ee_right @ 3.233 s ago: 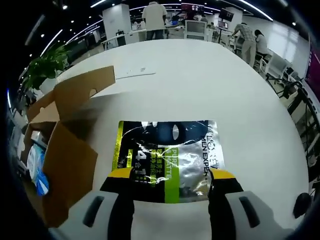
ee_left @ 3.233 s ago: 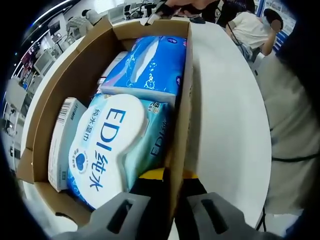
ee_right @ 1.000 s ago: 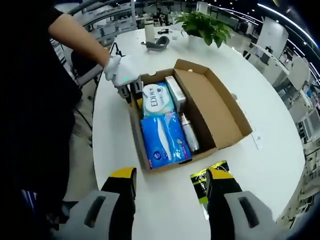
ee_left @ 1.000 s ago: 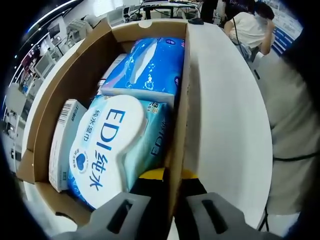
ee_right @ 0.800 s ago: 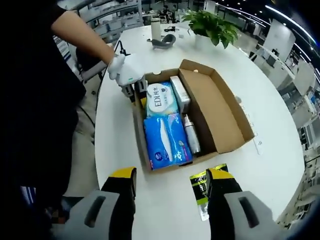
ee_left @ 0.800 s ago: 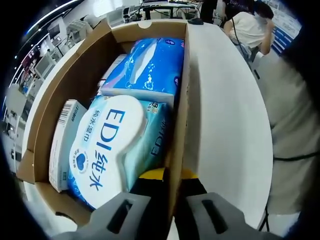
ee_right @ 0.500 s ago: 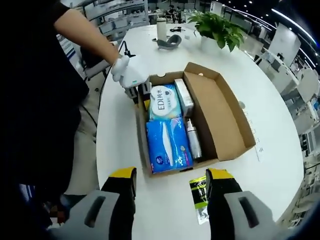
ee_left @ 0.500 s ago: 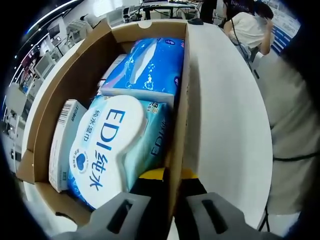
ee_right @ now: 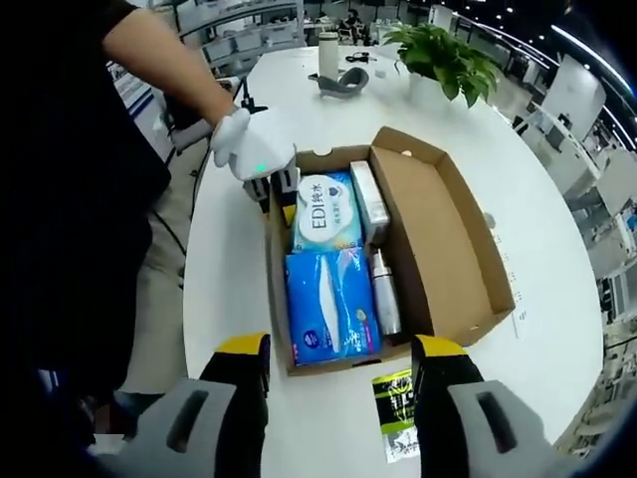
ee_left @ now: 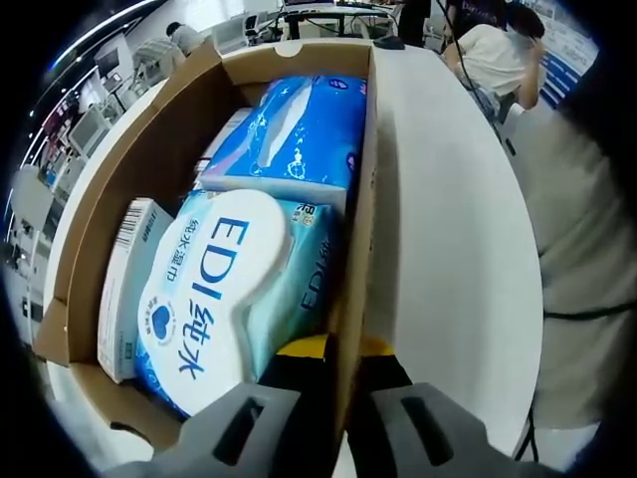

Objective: Operate the shoe box by opening the lid, removing the specified soft item, and placing it in the target area until the item is outside and the box remains undamaged.

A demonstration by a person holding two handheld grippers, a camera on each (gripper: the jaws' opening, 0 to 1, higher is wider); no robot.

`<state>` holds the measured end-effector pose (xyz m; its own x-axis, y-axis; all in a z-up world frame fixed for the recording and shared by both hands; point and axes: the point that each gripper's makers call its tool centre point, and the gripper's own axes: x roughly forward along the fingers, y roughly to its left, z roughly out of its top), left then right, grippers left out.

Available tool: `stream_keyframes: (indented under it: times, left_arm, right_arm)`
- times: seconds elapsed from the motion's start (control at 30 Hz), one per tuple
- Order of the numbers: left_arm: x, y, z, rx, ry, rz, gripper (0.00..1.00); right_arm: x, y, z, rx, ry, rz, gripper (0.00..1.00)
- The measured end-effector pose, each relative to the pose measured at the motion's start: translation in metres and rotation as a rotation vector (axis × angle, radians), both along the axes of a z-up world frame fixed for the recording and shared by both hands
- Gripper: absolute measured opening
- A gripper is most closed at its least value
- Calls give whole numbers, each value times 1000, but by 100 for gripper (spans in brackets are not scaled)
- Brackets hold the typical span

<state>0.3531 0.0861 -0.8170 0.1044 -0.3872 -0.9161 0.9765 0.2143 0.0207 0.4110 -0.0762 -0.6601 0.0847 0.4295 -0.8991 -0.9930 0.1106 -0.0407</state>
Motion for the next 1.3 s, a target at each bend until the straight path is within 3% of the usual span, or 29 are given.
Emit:
stream_keyframes:
  times: [0.13, 0.23, 0.7, 0.9, 1.1, 1.2, 1.3]
  left_arm:
    - [0, 0, 0, 0, 2, 2, 1]
    - [0, 0, 0, 0, 3, 3, 1]
    - [0, 0, 0, -1, -7, 6, 1]
    - [0, 0, 1, -1, -13, 6, 2]
    - [1, 0, 0, -4, 3, 0, 1]
    - [1, 0, 0, -5, 0, -1, 1]
    - [0, 0, 0, -5, -2, 4, 1]
  right_arm:
    - [3, 4, 2, -24, -15, 43, 57]
    - [11, 8, 5, -28, -51, 133, 50]
    - [19, 9, -17, -117, 38, 112, 57]
    - [16, 14, -24, -109, 66, 96, 57]
    - [18, 20, -42, -128, 94, 90, 59]
    - [14, 25, -51, -138, 157, 51, 66]
    - [20, 28, -57, -159, 154, 49, 65]
